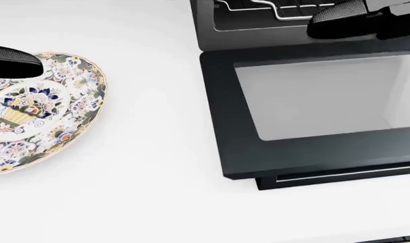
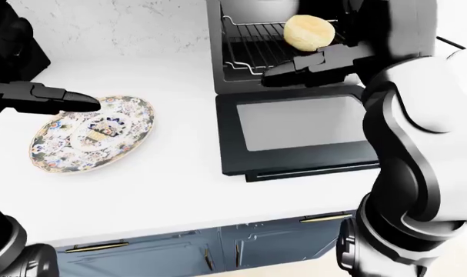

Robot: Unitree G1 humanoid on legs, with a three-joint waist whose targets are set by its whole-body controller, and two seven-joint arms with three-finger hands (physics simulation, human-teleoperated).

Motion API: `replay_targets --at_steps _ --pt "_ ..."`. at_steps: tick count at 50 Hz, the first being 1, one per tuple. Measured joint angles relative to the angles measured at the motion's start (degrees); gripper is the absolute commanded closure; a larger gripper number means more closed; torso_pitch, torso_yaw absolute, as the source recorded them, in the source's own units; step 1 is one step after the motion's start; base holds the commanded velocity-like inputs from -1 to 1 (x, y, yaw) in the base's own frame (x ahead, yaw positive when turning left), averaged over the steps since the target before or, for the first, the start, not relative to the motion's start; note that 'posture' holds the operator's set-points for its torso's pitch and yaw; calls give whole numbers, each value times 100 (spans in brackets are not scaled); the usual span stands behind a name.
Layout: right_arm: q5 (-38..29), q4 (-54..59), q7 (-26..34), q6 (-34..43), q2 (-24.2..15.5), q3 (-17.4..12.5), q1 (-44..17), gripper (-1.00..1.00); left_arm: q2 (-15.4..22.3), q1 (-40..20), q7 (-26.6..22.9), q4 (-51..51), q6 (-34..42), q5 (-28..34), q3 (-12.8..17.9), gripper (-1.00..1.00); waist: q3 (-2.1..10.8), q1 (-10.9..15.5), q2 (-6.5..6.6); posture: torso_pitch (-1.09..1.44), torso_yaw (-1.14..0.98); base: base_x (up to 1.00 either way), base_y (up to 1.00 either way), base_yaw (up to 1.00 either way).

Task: Pick the scone from the top rack and place it on the plate on the counter.

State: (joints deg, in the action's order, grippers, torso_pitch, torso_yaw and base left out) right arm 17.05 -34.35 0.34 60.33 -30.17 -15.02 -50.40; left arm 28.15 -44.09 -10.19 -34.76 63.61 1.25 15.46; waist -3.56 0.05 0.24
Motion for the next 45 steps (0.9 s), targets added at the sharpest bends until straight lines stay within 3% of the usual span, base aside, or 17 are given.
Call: replay_targets --at_steps 14,19,29,35,45 --pt "-611 1074 443 846 -466 268 -1147 -100 -24 -72 56 168 -55 24 -60 -100 -20 34 -76 0 0 0 0 0" --pt "-1082 1746 670 1034 -633 580 -1494 -100 -45 -60 53 128 -72 29 -47 -100 -20 31 -64 0 0 0 0 0" --pt "-2387 3642 1309 398 -420 870 -2243 -100 -72 6 51 140 -133 33 -70 -100 -42 17 9 0 0 0 0 0" --pt "-3070 4497 1520 -82 -223 823 -2464 -100 -55 -7 37 117 -133 43 -59 -100 -37 12 37 0 0 0 0 0" --pt "-3476 5684 1087 -674 -29 601 -2694 -100 -44 -67 37 184 -141 52 -77 -100 -31 12 69 0 0 0 0 0"
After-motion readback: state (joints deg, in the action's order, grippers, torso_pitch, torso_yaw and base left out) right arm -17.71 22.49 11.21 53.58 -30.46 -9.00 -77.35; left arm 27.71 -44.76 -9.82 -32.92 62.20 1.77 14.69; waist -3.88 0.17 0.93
